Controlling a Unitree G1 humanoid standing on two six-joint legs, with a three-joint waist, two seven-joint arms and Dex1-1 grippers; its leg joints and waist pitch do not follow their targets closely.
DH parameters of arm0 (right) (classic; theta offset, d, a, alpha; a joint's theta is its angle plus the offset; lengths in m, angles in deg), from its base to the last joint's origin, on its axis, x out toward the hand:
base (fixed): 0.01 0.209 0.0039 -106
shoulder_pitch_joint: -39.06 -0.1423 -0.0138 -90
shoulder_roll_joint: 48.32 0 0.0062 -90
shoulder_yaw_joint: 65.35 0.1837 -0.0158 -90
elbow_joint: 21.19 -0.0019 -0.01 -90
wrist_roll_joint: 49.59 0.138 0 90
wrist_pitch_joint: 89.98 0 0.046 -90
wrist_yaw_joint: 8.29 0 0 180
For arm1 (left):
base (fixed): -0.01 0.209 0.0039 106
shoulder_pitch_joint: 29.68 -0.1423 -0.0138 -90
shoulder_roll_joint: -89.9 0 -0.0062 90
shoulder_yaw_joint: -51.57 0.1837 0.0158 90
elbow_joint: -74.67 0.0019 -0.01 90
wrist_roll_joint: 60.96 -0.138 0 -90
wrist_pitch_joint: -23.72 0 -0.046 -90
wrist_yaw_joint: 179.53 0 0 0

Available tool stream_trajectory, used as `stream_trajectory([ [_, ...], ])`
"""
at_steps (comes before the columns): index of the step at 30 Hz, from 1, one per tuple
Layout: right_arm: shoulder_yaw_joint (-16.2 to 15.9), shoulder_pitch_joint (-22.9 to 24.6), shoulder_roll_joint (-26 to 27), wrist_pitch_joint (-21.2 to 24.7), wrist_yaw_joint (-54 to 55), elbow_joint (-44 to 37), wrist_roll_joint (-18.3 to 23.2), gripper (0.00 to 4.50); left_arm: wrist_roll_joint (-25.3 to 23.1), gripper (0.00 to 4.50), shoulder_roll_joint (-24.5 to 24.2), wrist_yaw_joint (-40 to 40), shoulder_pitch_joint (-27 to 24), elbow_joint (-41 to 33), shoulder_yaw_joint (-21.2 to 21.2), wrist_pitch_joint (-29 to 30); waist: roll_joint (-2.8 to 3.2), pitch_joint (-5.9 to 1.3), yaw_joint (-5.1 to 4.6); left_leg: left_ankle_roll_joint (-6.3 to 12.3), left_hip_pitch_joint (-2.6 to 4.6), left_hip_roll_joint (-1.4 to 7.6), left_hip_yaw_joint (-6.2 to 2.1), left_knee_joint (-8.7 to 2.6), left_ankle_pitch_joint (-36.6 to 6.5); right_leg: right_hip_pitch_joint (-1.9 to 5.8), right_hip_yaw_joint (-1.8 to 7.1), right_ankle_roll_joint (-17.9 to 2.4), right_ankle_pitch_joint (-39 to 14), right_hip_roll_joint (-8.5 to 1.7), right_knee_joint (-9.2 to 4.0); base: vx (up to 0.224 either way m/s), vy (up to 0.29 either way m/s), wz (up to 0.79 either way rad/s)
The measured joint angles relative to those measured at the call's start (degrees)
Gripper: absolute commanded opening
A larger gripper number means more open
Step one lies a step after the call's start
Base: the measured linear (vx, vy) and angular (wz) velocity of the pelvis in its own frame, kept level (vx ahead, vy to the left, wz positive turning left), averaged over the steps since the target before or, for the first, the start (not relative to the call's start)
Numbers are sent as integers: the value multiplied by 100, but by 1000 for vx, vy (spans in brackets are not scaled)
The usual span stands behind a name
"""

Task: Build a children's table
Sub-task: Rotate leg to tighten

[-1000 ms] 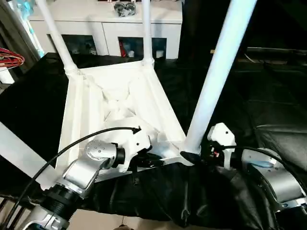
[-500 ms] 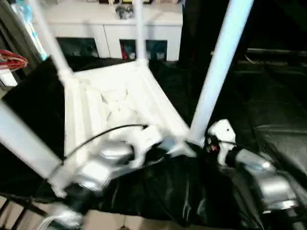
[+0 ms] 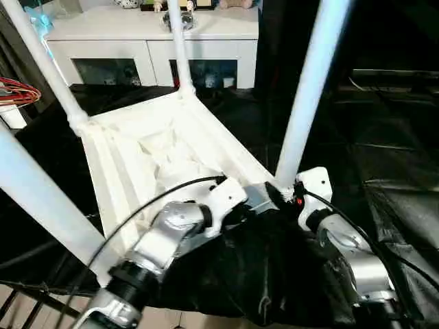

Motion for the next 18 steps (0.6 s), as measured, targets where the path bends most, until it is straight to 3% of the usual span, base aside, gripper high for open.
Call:
stream_trajectory([
  [9, -339, 393, -1251, 147, -1861, -736, 315, 389, 456, 0, -616, -1385, -182, -286, -22, -220, 6, -6, 48, 42, -34, 2, 4, 3, 8, 6, -6, 4, -3, 2, -70, 0, 0, 0],
  [13, -467, 472, -1470, 201, -2334, -887, 433, 389, 569, 0, -770, -1836, -203, -293, -7, -290, 0, -2, 42, 49, -31, 3, 9, 6, 6, 5, -5, 3, -4, 1, -68, 0, 0, 0],
  [16, -524, 476, -1525, 239, -2555, -938, 558, 355, 643, 0, -881, -2117, -192, -239, -13, -337, -16, 9, 20, 46, -26, 3, 11, 7, 5, 5, -1, 3, -4, 1, -61, 0, 0, 0],
  [18, -554, 477, -1527, 248, -2614, -945, 592, 355, 682, 0, -963, -2278, -177, -210, -14, -350, -26, 15, 15, 22, -24, 3, 13, 6, -10, 5, 0, 3, -4, 1, -59, 0, 0, 0],
])
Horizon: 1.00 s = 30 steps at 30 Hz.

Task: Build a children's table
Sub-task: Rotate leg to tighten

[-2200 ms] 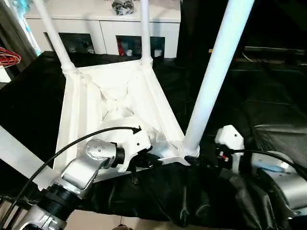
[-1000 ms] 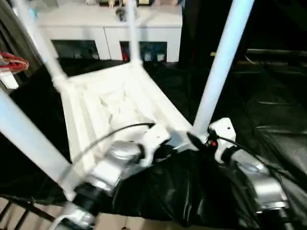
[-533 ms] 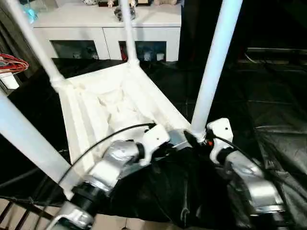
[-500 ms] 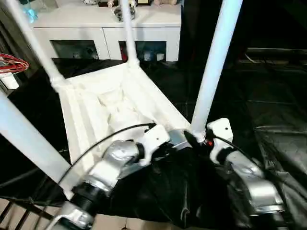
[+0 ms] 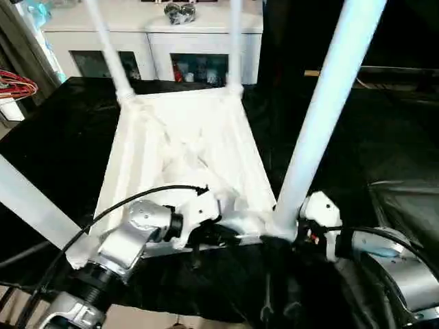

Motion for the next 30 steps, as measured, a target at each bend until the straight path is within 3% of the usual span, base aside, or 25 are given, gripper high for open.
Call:
stream_trajectory([
  [7, -75, -7, -22, 1, -204, -16, 54, 294, 100, 0, -147, -410, 131, 166, -4, 12, -43, 28, 17, 1, -2, 1, 8, 6, 0, 0, 2, -1, 0, -3, 2, 0, 0, 0],
  [15, -85, 11, 65, -16, -139, -14, 34, 275, 102, 0, -88, -427, 151, 228, -118, 108, -42, 27, 21, 3, 0, 2, 9, 8, 2, 1, 1, -1, 0, -3, 9, 0, 0, 0],
  [18, 97, 39, 435, -22, 399, 125, -75, 274, 9, 0, 73, -62, 155, 273, -210, 167, -42, 27, -10, 1, 16, 2, 13, 9, 2, 7, 7, -7, 4, -4, 17, 0, 0, 0],
  [22, 507, -90, 1344, -82, 1849, 624, -280, 274, -248, 0, 610, 938, 188, 330, -340, 434, -28, 19, -90, -1, 33, 0, 26, 8, 2, 7, 6, -31, 21, -17, 21, 0, 0, 0],
  [30, 724, -345, 2135, -39, 3177, 927, -646, 274, -547, 0, 1104, 1861, 62, 153, -376, 675, 31, -21, -142, 0, 27, -2, 33, 3, 2, 6, 5, -23, 16, -21, 7, 0, 0, 0],
])
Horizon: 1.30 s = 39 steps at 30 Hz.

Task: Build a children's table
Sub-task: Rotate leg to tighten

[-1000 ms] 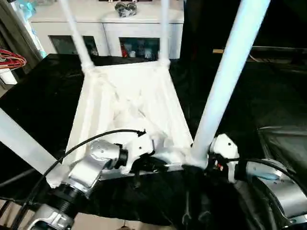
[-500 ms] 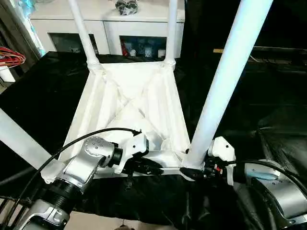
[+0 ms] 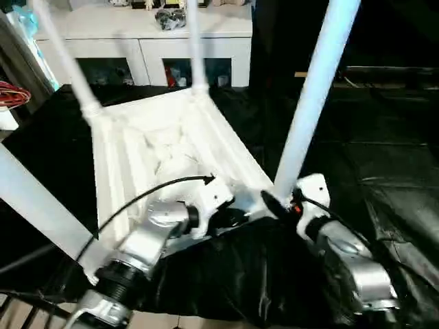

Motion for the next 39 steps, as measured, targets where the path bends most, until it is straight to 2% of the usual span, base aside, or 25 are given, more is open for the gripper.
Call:
stream_trajectory([
  [1, 9, 5, 6, -21, 3, 2, -6, 330, -41, 0, 20, 15, -19, -34, -1, 3, 8, -7, 2, 2, -2, -1, 0, 0, -1, 1, 0, 3, -1, 0, -5, 0, 0, 0],
  [4, 9, 20, 4, -55, -80, -27, 23, 346, -53, 0, 22, 0, -32, -70, 8, 10, 25, -19, 1, 4, -5, -1, 1, -1, -2, 0, -1, 3, -2, -1, -10, 0, 0, 0],
  [6, 8, 23, -67, -54, -190, -30, 35, 385, -53, 0, 22, -20, -32, -70, 8, 10, 28, -21, 5, 3, -6, -1, 1, -1, -2, 0, -1, 3, -2, -1, -11, 0, 0, 0],
  [12, -238, 73, -794, -83, -1161, -213, 57, 393, 44, 0, -152, -494, -32, -99, 22, -66, 39, -28, 55, 6, -13, 1, 1, -3, -2, -5, -7, 12, -7, -2, -9, 0, 0, 0],
  [16, -358, 149, -1294, -35, -2059, -424, 295, 393, 210, 0, -435, -1095, -32, -96, 64, -224, 32, -23, 143, 33, -22, 4, 0, 3, 15, -14, -15, 14, -9, -1, 1, 0, 0, 0],
  [22, -548, 312, -1855, 59, -3130, -716, 678, 393, 398, 0, -803, -1916, -19, -47, 109, -320, 1, -3, 191, 40, -29, 4, 1, 19, 11, -11, -16, 14, -8, -6, 3, 0, 0, 0],
  [23, -567, 313, -1918, 63, -3264, -732, 726, 368, 426, 0, -850, -2016, 0, -30, 116, -331, -2, -2, 200, 42, -30, 4, 1, 23, 10, -12, -17, 14, -8, -6, 5, 0, 0, 0],
  [29, -653, 390, -2254, 71, -3826, -898, 868, 328, 486, 0, -1011, -2511, 91, 83, 198, -424, -8, 1, 302, 50, -32, 3, 3, 27, 13, -10, -24, 14, -8, -14, 10, 0, 0, 0],
  [35, -746, 433, -2286, 48, -3983, -934, 877, 278, 498, 0, -1101, -2731, 151, 149, 271, -479, -15, -2, 306, 56, -33, 2, 5, 34, 17, -10, -25, 14, -8, -18, 18, 0, 0, 0],
  [39, -748, 449, -2278, 40, -3994, -934, 877, 272, 497, 0, -1096, -2745, 151, 176, 264, -529, -17, -3, 307, 57, -33, 1, 6, 35, 18, -8, -27, 13, -8, -20, 19, 0, 0, 0],
])
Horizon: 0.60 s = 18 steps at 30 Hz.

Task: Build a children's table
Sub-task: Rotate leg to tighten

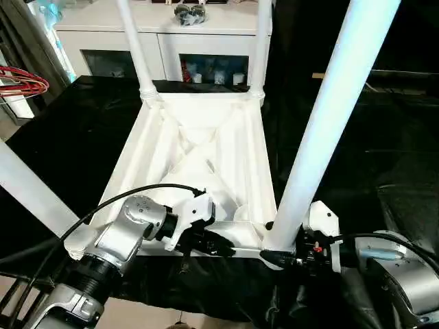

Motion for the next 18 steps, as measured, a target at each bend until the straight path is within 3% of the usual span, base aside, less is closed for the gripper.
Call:
stream_trajectory([
  [6, 231, 50, 445, -44, 752, 135, -179, 272, -135, 0, 248, 576, -26, 74, -137, -24, -8, 1, -51, -4, 19, -4, 12, 0, 1, 7, 2, -2, 2, -11, 21, 0, 0, 0],
  [10, 630, -128, 1395, -173, 2167, 686, -349, 270, -421, 0, 677, 1539, -32, 144, -315, 37, -7, -3, -193, -17, 36, -8, 16, -2, -1, 4, 4, -6, 5, -20, 39, 0, 0, 0],
  [16, 1009, -396, 2297, -248, 3759, 1090, -637, 270, -533, 0, 1333, 2660, -142, 43, -462, 246, -11, -4, -229, -21, 32, -9, 17, -6, 1, 0, 3, -4, 7, -21, 39, 0, 0, 0],
  [18, 1030, -434, 2353, -266, 3929, 1122, -691, 270, -592, 0, 1426, 2804, -161, 2, -461, 276, -6, -7, -232, -20, 28, -10, 17, -6, 1, 1, 3, -3, 7, -21, 28, 0, 0, 0],
])
